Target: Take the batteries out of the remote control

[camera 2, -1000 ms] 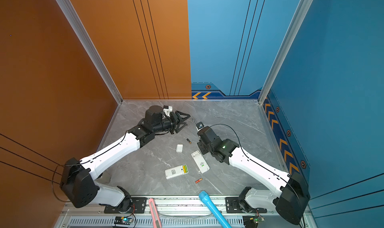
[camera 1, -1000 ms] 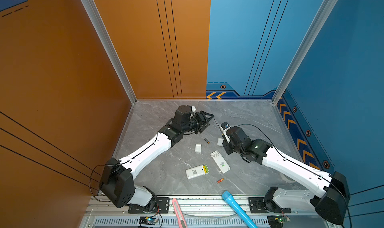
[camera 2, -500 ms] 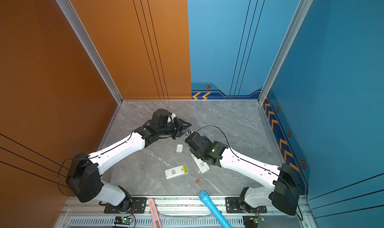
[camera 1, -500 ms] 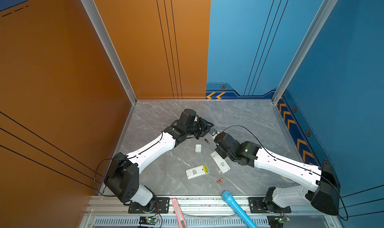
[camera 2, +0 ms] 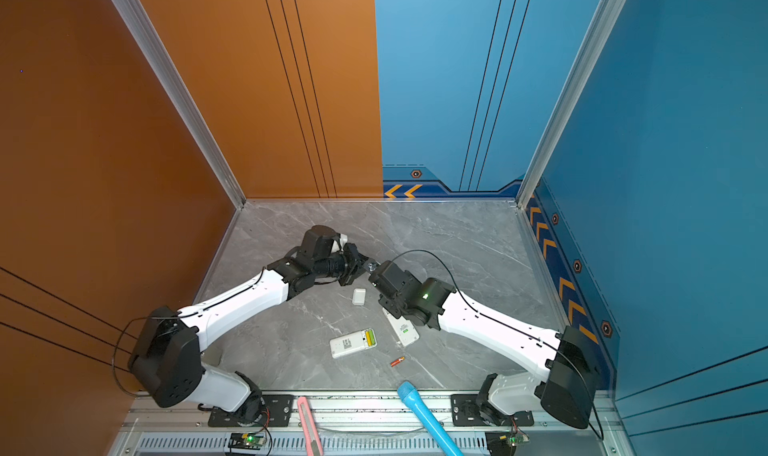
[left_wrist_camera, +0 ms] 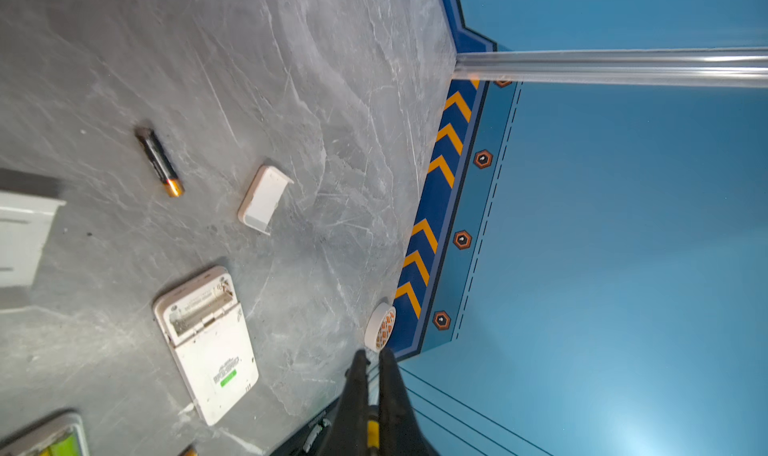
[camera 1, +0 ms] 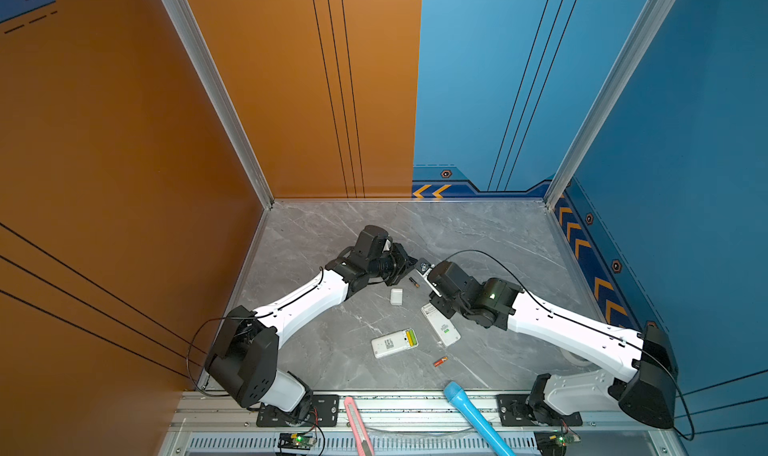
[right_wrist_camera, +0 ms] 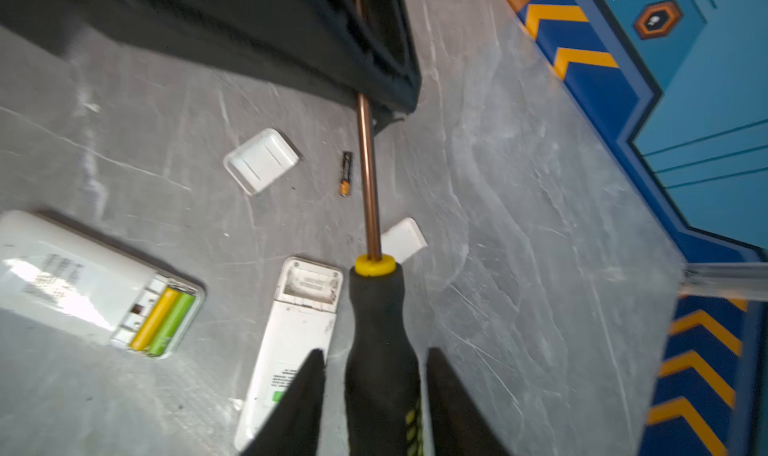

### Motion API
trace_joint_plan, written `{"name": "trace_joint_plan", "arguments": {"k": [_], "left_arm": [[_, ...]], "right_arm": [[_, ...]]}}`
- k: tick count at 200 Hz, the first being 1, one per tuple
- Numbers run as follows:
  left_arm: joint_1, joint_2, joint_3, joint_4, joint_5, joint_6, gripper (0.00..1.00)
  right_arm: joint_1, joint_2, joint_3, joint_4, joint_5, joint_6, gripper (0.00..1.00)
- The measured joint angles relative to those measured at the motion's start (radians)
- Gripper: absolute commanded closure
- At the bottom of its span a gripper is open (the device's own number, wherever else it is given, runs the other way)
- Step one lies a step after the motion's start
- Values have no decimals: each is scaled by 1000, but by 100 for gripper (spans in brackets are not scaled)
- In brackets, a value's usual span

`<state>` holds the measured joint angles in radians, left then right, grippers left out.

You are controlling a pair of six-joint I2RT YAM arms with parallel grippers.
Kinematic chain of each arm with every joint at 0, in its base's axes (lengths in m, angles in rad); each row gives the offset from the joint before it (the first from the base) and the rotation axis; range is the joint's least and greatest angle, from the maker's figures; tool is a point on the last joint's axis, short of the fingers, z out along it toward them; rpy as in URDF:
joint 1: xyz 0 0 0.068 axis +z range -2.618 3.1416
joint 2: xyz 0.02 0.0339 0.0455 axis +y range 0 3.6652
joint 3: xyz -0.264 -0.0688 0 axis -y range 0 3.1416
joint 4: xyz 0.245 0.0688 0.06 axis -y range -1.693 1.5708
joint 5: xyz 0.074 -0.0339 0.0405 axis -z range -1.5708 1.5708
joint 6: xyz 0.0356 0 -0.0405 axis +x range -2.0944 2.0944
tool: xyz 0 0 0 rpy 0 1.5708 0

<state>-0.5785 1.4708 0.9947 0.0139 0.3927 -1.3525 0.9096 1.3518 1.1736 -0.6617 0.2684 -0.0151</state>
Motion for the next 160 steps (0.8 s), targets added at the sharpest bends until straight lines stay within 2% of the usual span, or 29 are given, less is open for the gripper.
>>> {"name": "trace_joint_plan", "arguments": {"k": [12, 46, 69, 92, 116, 136, 160], "left_arm": [[15, -18, -83, 90, -7, -6, 100], [76, -17, -347, 513, -32, -139, 100], [102, 36, -408, 744, -61, -262, 100], [99, 74, -417, 944, -93, -383, 100], [80, 145, -418, 1141, -144, -497, 100], [62, 209, -427, 1208, -177, -552, 100], [47, 218, -433, 1248, -179, -577, 100]], "right_arm": [[-72, 7, 64, -5, -117, 45, 23], [-351, 14, 219, -10, -479, 215, 16], [-407, 40, 291, -32, -642, 257, 10], [-391, 79, 312, -58, -735, 255, 10], [-390, 154, 331, -107, -781, 223, 9], [-400, 222, 378, -140, -804, 195, 9], [-424, 272, 431, -164, -818, 162, 9]]}}
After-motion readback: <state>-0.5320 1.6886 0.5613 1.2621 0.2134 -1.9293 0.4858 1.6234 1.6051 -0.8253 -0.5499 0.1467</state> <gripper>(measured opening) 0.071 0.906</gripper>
